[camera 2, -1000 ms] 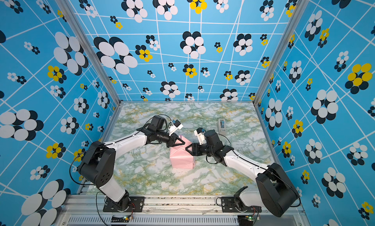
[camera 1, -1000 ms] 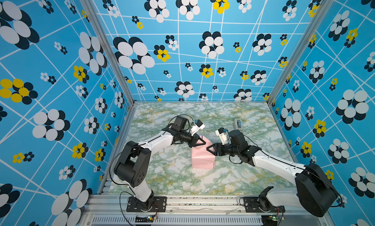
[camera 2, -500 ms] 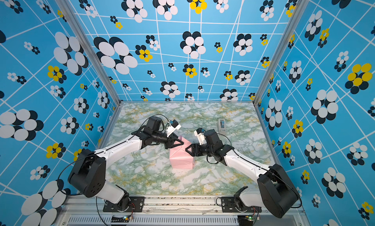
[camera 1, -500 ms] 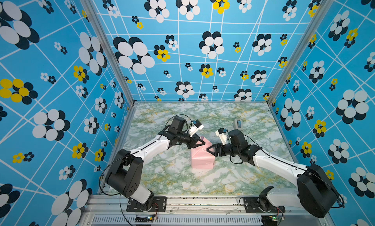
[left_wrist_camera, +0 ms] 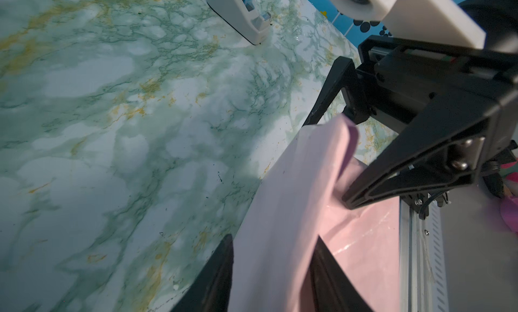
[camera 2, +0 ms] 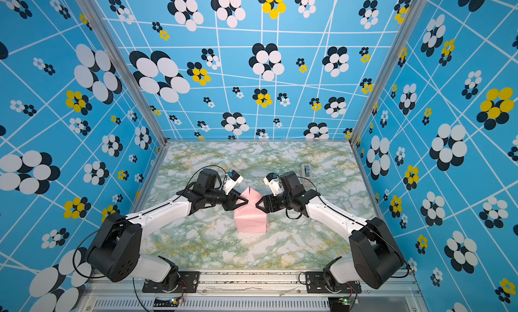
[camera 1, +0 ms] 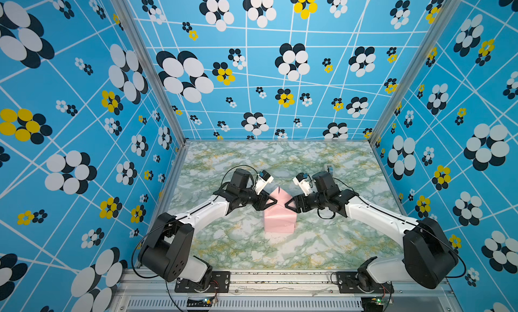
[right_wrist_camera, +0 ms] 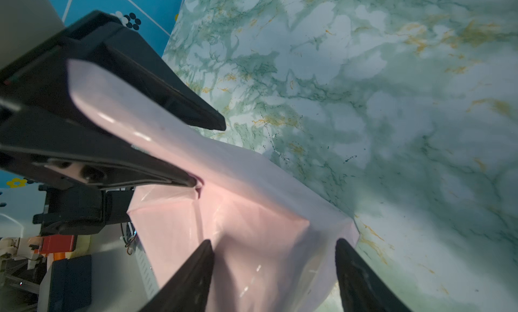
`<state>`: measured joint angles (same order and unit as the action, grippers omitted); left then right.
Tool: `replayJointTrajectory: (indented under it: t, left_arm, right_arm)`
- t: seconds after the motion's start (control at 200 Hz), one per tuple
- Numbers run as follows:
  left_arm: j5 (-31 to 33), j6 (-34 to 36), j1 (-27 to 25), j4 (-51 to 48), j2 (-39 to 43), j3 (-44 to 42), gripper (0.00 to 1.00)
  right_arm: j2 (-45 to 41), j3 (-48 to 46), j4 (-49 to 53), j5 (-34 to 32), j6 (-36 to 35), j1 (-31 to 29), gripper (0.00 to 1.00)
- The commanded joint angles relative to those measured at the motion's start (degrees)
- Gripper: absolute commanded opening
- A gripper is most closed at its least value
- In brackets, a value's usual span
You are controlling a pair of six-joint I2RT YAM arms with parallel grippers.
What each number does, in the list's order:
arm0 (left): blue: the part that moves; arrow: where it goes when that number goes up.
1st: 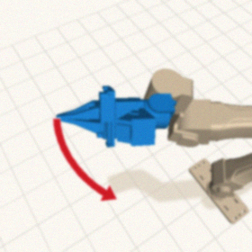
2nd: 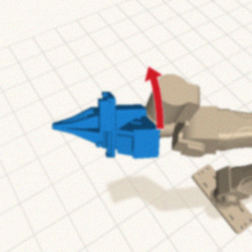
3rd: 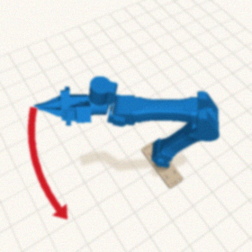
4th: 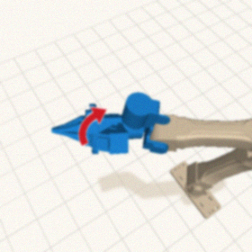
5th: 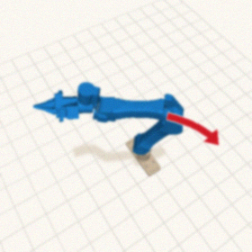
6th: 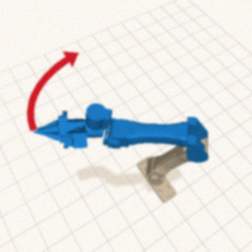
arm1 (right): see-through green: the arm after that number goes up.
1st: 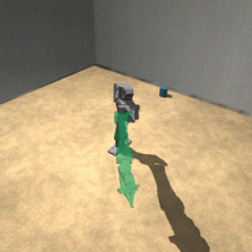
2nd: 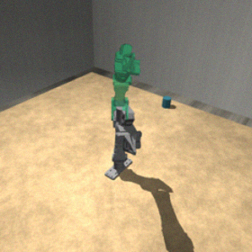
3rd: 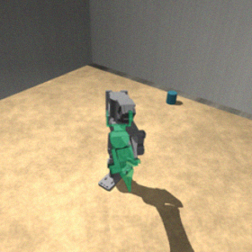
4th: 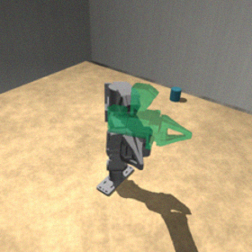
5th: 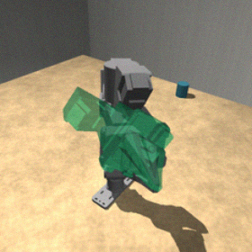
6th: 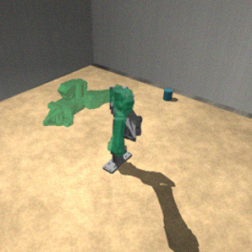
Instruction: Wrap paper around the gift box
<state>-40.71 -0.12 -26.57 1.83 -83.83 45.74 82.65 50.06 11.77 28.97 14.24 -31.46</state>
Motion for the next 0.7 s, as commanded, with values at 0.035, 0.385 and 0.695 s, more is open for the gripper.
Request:
replayJointTrajectory:
  t: [0.035,0.385,0.695]
  left_arm:
    - [2.0,-3.7,0.7,4.5,2.6,-4.5,0.37]
    - [0.4,-6.9,0.8,8.8,3.7,-8.6,0.20]
    - [2.6,-10.3,-0.5,11.1,6.3,-11.2,0.10]
  right_arm:
    - [4.6,2.8,9.3,-0.4,-7.1,1.9,0.69]
    - [3.0,6.8,13.5,2.7,-9.2,2.9,0.70]
    - [-13.3,-2.5,14.0,-10.3,13.1,2.9,0.70]
